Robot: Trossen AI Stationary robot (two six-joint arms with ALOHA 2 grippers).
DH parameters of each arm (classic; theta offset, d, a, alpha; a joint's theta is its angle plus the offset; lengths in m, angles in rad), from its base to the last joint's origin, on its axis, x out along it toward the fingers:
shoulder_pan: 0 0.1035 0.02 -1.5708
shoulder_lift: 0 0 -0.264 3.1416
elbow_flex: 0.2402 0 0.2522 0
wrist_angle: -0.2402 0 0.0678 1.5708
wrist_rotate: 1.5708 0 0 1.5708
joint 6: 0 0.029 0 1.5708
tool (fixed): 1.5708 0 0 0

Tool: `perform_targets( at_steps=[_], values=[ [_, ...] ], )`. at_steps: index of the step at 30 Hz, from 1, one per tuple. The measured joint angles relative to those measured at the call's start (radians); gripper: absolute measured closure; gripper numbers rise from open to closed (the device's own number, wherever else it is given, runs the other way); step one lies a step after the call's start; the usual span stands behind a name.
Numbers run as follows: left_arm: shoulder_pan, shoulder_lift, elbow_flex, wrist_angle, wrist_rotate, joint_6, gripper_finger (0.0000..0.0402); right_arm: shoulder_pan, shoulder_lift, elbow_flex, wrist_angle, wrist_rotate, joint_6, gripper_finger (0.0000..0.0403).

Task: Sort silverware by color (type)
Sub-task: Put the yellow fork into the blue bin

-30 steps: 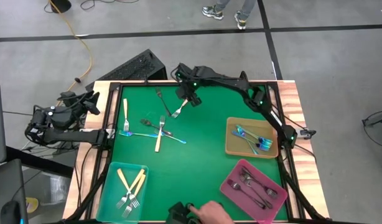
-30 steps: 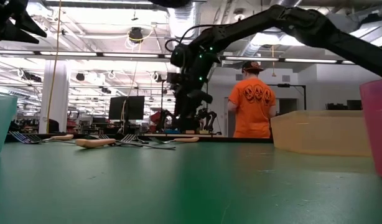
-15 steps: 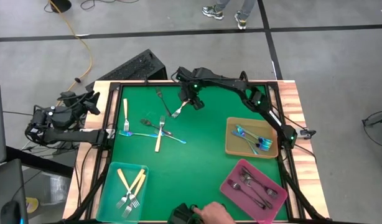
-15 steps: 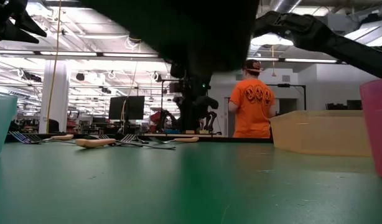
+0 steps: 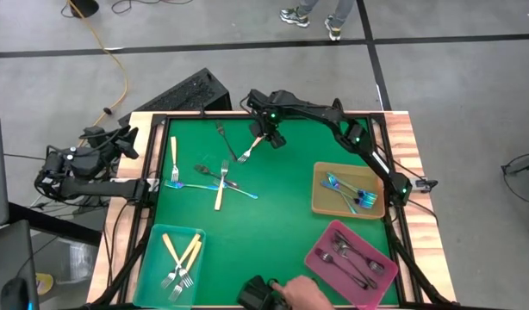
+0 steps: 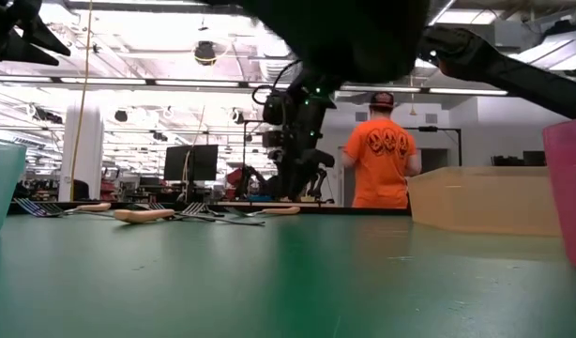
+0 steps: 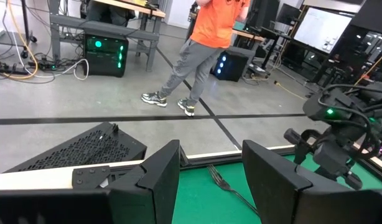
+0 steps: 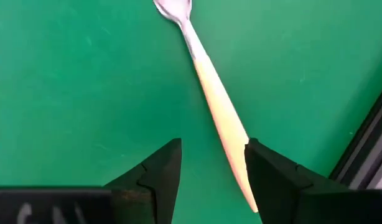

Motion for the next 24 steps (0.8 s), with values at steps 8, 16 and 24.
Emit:
perform_targets(
  at_steps=[8, 16, 24],
  values=[
    [0.0, 0.0, 0.0, 0.0, 0.0, 0.0, 0.0243, 0.008, -0.011, 0.055, 0.041, 0.083, 0.051, 0.0357],
    [0.0, 0.0, 0.0, 0.0, 0.0, 0.0, 0.0243, 0.005, -0.006, 0.053, 0.079, 0.173, 0.041, 0.0389],
    [0.0, 0.0, 0.0, 0.0, 0.0, 0.0, 0.0243, -0.02, -0.006, 0.053, 0.074, 0.078, 0.005, 0.0389]
  ],
)
